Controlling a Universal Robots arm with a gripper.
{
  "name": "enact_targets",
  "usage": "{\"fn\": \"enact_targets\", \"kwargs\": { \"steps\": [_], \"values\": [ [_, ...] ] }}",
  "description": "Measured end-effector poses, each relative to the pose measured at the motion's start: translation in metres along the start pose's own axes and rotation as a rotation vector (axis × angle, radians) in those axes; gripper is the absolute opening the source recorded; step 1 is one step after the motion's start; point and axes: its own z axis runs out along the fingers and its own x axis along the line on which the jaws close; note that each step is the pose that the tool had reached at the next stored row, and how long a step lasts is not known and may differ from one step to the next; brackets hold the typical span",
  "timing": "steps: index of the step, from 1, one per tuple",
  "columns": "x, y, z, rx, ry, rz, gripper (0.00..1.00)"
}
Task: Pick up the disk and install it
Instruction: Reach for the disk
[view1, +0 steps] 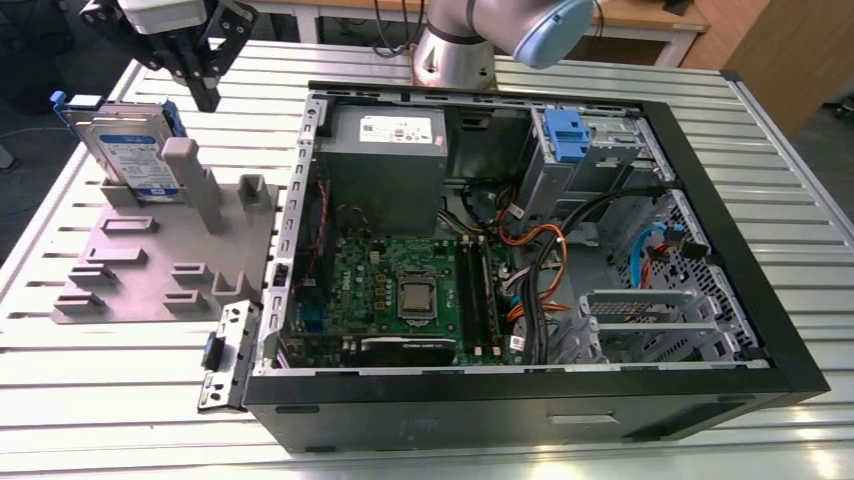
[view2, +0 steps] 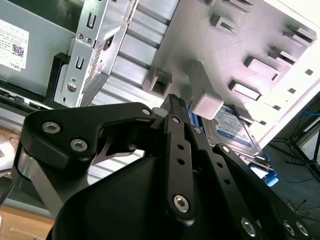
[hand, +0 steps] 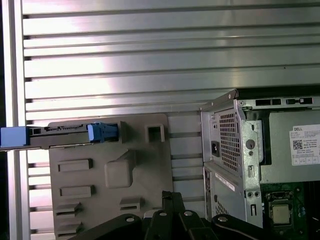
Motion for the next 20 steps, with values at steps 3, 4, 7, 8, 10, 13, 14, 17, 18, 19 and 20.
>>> {"fn": "enact_targets", "kwargs": {
  "steps": [3, 4, 7, 8, 10, 13, 14, 17, 18, 19, 20],
  "values": [
    [0.0001, 0.0, 0.0, 0.0, 0.0, 0.0, 0.11],
    [0.0002, 0.0, 0.0, 0.0, 0.0, 0.0, 0.11],
    [0.0014, -0.0001, 0.0, 0.0, -0.0001, 0.0, 0.11],
    [0.0023, -0.0001, 0.0, 0.0, 0.0, 0.0, 0.11],
    [0.0049, -0.0003, 0.0, 0.0, -0.0001, 0.0, 0.11],
    [0.0088, -0.0005, 0.0, 0.0, 0.0, 0.0, 0.11],
    [0.0097, -0.0006, 0.0, 0.0, 0.0, 0.0, 0.11],
    [0.0117, -0.0007, 0.0001, -0.0001, -0.0001, 0.0, 0.11],
    [0.0124, -0.0008, 0.0, 0.0, 0.0, 0.0, 0.11],
    [0.013, -0.0008, 0.0, 0.0, 0.0, 0.0, 0.11],
    [0.0137, -0.0009, 0.0001, -0.0001, -0.0001, 0.0, 0.11]
  ]
}}
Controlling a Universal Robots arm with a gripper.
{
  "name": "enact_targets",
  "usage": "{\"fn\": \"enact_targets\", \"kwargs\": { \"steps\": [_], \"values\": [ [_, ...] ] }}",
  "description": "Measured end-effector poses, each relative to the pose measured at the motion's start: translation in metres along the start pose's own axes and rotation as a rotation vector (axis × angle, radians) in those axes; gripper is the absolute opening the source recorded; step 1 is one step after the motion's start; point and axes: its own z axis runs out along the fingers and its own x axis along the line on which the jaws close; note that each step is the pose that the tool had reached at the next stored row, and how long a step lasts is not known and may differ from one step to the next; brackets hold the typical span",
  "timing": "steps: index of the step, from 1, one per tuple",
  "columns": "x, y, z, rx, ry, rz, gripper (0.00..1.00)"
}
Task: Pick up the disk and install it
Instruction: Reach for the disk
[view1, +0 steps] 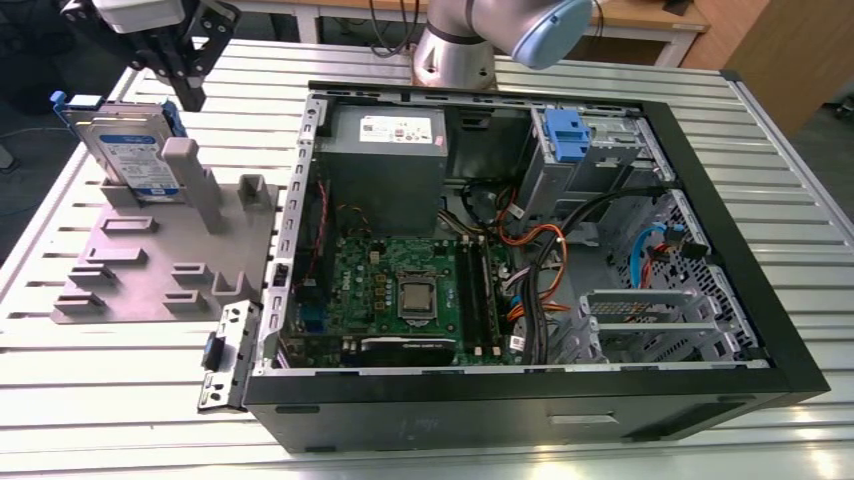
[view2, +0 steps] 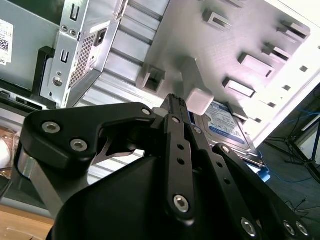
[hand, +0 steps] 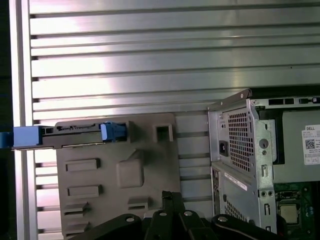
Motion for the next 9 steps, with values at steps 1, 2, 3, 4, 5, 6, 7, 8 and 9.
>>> {"fn": "enact_targets", "kwargs": {
  "steps": [1, 2, 3, 4, 5, 6, 7, 8, 9],
  "values": [
    [0.0007, -0.0001, 0.0, 0.0, 0.0, 0.0, 0.11],
    [0.0013, -0.0001, 0.0, 0.0, 0.0, 0.0, 0.11],
    [0.0019, -0.0001, 0.0001, 0.0, -0.0001, 0.0, 0.11],
    [0.0026, -0.0002, 0.0, 0.0, 0.0, 0.0, 0.11],
    [0.0034, -0.0003, 0.0, 0.0, 0.0, 0.0, 0.11],
    [0.004, -0.0003, 0.0001, 0.0, 0.0, 0.0, 0.11],
    [0.0047, -0.0004, 0.0001, 0.0, -0.0001, 0.0, 0.11],
    [0.0055, -0.0004, 0.0, 0.0, 0.0, 0.0, 0.11],
    [0.0063, -0.0005, 0.0001, 0.0, 0.0, 0.0, 0.11]
  ]
}}
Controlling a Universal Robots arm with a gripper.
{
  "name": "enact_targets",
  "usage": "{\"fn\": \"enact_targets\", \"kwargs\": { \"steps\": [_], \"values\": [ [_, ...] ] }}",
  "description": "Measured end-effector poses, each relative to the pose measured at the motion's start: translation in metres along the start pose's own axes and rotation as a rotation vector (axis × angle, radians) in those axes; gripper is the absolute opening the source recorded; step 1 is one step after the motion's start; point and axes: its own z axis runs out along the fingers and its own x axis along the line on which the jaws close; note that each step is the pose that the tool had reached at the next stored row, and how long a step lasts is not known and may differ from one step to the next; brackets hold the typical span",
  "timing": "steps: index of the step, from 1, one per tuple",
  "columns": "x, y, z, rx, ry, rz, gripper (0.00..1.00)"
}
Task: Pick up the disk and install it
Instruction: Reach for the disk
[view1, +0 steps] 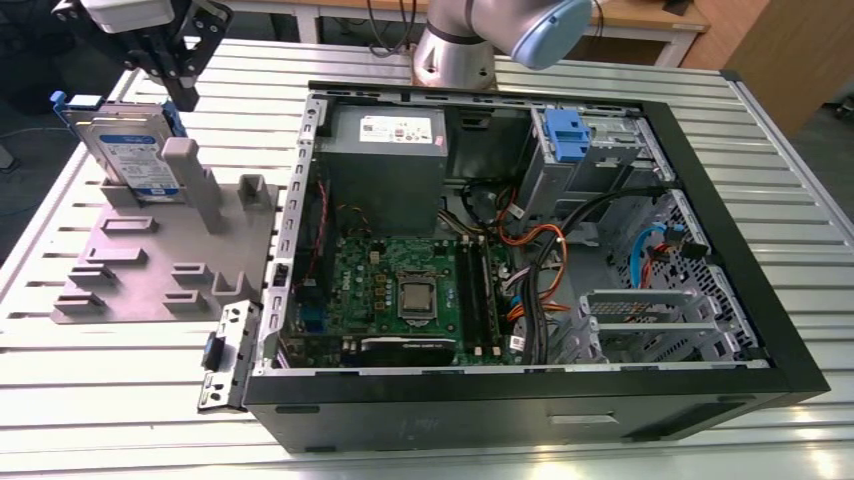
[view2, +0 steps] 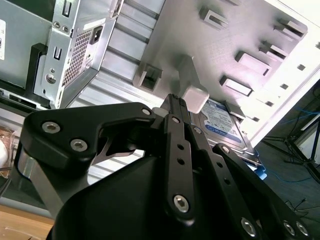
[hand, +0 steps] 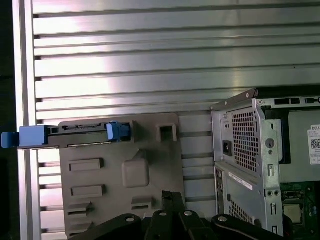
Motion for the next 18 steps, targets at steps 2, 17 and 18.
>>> {"fn": "enact_targets", "kwargs": {
  "steps": [2, 17, 18],
  "values": [
    [0.0012, -0.0001, 0.0, 0.0001, 0.0, 0.0, 0.11],
    [0.0044, -0.0004, 0.0003, 0.0001, 0.0001, 0.0, 0.11],
    [0.0054, -0.0004, 0.0005, 0.0, 0.0, 0.0, 0.11]
  ]
}}
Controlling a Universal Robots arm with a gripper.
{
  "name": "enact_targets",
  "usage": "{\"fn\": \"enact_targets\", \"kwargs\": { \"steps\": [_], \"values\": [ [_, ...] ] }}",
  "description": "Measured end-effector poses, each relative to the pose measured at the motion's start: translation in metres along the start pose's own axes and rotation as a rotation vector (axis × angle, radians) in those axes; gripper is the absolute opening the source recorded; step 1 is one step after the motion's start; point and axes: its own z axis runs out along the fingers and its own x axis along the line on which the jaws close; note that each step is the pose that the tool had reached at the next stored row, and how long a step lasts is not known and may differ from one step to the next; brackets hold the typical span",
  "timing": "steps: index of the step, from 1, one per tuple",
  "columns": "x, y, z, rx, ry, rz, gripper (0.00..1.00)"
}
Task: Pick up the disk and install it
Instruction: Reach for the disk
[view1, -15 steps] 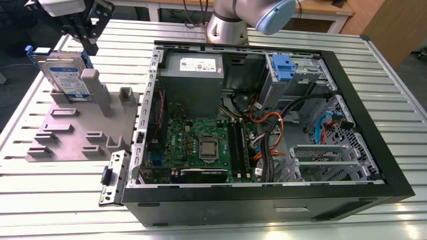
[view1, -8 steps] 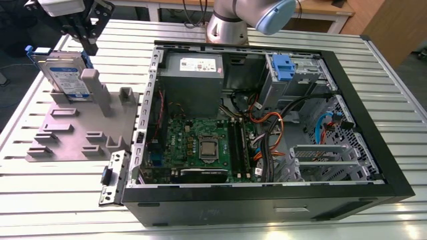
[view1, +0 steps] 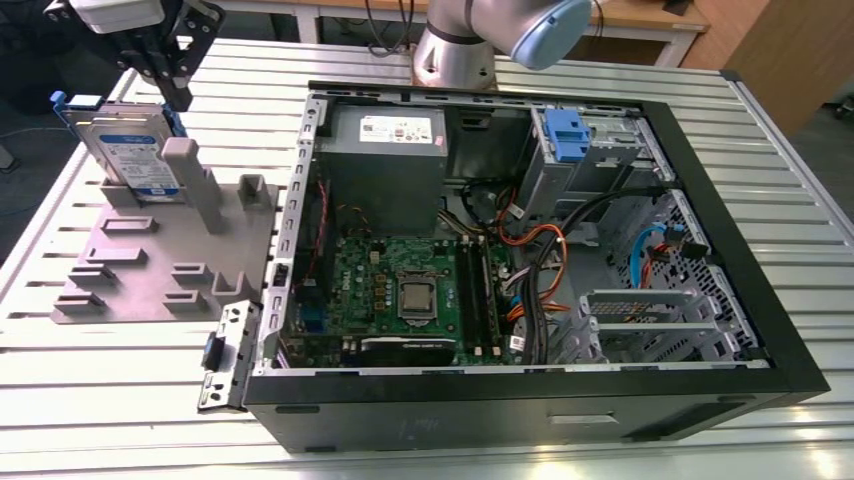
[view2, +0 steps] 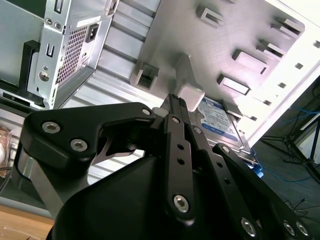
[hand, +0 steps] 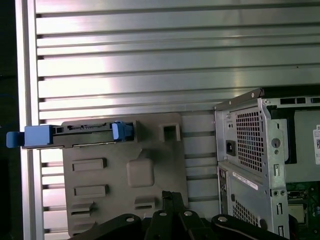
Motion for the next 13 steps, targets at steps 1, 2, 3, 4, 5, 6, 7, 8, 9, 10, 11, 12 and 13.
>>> {"fn": "enact_targets", "kwargs": {
  "steps": [1, 2, 3, 4, 5, 6, 7, 8, 9, 10, 11, 12, 13],
  "values": [
    [0.0009, -0.0001, 0.0002, 0.0, 0.0001, 0.0, 0.11],
    [0.0009, -0.0001, 0.0002, 0.0, 0.0, 0.0, 0.11],
    [0.001, -0.0001, 0.0002, 0.0, 0.0, 0.0, 0.11],
    [0.0012, -0.0001, 0.0002, 0.0001, 0.0001, 0.0, 0.11],
    [0.0015, -0.0001, 0.0001, 0.0001, 0.0001, 0.0, 0.11],
    [0.0016, -0.0001, 0.0002, 0.0, 0.0, 0.0, 0.11],
    [0.0019, -0.0002, 0.0002, 0.0, 0.0, 0.0, 0.11],
    [0.0021, -0.0002, 0.0002, 0.0, 0.0001, 0.0, 0.11],
    [0.0023, -0.0002, 0.0001, 0.0, 0.0001, 0.0, 0.11],
    [0.0029, -0.0002, 0.0001, 0.0, 0.0001, 0.0, 0.11],
    [0.0034, -0.0002, 0.0001, 0.0, 0.0001, 0.0, 0.11],
    [0.0035, -0.0003, 0.0002, 0.0, 0.0, 0.0, 0.11],
    [0.0035, -0.0003, 0.0001, 0.0, 0.0, 0.0, 0.11]
  ]
}}
